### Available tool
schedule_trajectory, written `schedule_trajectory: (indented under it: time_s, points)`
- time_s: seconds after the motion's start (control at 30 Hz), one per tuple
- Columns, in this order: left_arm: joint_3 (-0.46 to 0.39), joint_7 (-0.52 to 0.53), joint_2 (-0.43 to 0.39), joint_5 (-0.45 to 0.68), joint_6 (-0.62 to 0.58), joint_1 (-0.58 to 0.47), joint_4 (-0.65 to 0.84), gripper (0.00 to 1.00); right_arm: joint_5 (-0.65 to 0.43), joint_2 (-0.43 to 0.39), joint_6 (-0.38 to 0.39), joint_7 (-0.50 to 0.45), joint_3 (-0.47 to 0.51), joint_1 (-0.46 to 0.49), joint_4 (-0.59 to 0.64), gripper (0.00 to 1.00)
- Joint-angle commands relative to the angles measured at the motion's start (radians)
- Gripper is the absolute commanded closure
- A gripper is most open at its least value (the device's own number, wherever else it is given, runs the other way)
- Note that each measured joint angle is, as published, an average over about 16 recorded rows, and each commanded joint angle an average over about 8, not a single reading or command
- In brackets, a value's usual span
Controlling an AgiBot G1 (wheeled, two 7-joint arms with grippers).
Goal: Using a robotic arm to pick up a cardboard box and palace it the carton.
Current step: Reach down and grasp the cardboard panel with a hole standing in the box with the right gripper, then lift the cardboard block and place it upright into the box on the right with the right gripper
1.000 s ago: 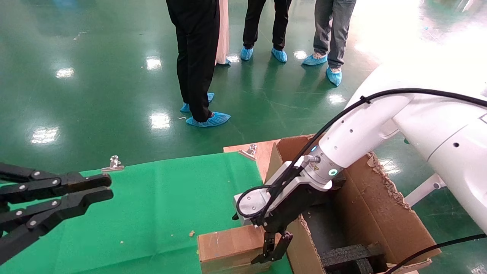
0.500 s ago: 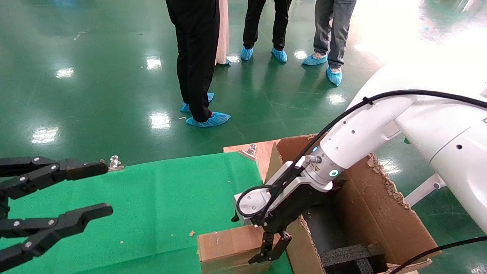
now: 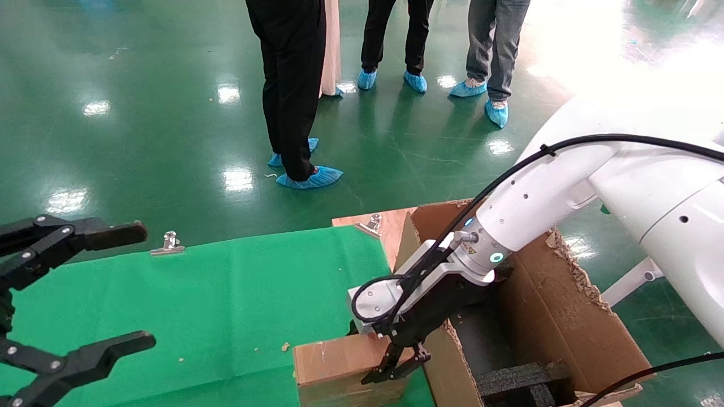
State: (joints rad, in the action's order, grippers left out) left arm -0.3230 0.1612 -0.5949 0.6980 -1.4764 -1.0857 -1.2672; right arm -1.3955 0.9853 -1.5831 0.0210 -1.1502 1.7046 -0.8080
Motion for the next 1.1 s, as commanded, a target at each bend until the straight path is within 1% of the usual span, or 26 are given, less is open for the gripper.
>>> schedule_trajectory:
  time_s: [0.03,0.4,0.57,0.7,0.87,1.1]
  points:
    - [0.000,0.000,0.000,0.000,0.000,0.000,0.000,0.00,0.000,0.000,0.000,0.000,0.001,0.000,0.000,1.00]
    - [0.000,0.000,0.000,0.000,0.000,0.000,0.000,0.00,0.004,-0.002,0.005,-0.002,-0.001,0.000,-0.001,1.00]
    - [0.000,0.000,0.000,0.000,0.000,0.000,0.000,0.00,0.035,-0.017,0.006,0.004,-0.001,0.028,0.002,1.00]
    - [0.000,0.000,0.000,0.000,0.000,0.000,0.000,0.00,0.090,-0.046,0.000,0.026,0.005,0.089,0.025,1.00]
    - [0.000,0.000,0.000,0.000,0.000,0.000,0.000,0.00,0.161,-0.090,-0.007,0.066,0.002,0.200,0.074,1.00]
    - [-0.001,0.000,0.000,0.000,0.000,0.000,0.000,0.00,0.227,-0.150,-0.012,0.119,-0.050,0.354,0.147,1.00]
